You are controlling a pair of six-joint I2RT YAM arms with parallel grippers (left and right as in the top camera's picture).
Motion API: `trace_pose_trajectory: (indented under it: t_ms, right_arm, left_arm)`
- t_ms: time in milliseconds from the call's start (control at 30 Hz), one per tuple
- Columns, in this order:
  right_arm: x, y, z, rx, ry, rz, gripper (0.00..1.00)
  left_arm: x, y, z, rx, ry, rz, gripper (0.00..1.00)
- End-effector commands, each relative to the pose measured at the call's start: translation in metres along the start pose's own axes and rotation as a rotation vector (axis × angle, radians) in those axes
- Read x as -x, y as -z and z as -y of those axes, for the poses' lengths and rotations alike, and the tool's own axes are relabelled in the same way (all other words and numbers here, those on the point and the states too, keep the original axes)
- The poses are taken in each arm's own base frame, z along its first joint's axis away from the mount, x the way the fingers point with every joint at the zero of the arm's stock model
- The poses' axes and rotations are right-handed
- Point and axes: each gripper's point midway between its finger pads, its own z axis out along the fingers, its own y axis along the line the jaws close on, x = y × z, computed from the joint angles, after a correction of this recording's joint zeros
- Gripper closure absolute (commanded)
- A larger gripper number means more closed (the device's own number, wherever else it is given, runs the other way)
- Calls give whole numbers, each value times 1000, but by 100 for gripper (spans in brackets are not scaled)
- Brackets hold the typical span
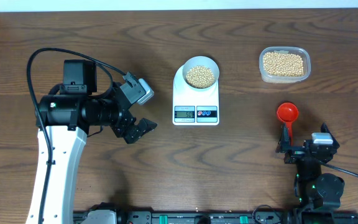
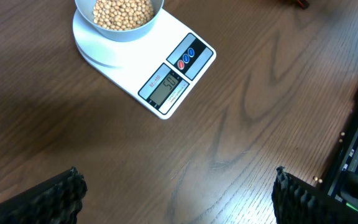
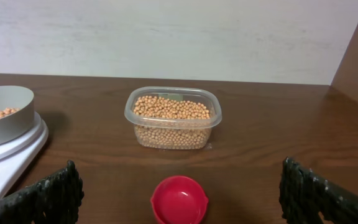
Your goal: Scoop item into bowl and weigh 50g on scale
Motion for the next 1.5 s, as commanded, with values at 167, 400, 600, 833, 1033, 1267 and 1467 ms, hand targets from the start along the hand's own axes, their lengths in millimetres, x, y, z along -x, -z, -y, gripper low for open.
trace_pose_trajectory:
  t_ms: [167, 400, 600, 833, 1033, 1267, 1467]
  right_arm:
    - [0, 0, 1, -8, -17, 2, 1]
    - [0, 0, 1, -9, -16, 2, 1]
    - [0, 0, 1, -8, -16, 2, 1]
    - [0, 0, 1, -8, -16, 2, 1]
    - [0, 0, 1, -8, -17, 2, 1]
    - [0, 0, 1, -8, -17, 2, 1]
    - [0, 0, 1, -8, -17, 2, 1]
  left_arm:
    - [5, 4, 0, 2, -3, 17, 2]
    - [5, 4, 0, 2, -3, 17, 2]
    - [5, 4, 0, 1, -2, 17, 2]
    - [4, 4, 1, -3, 2, 13, 2]
    - [15, 7, 13, -65, 152, 75, 2]
    - [22, 28, 40, -84, 183, 133, 2]
    - [22, 55, 68, -34, 159, 192, 2]
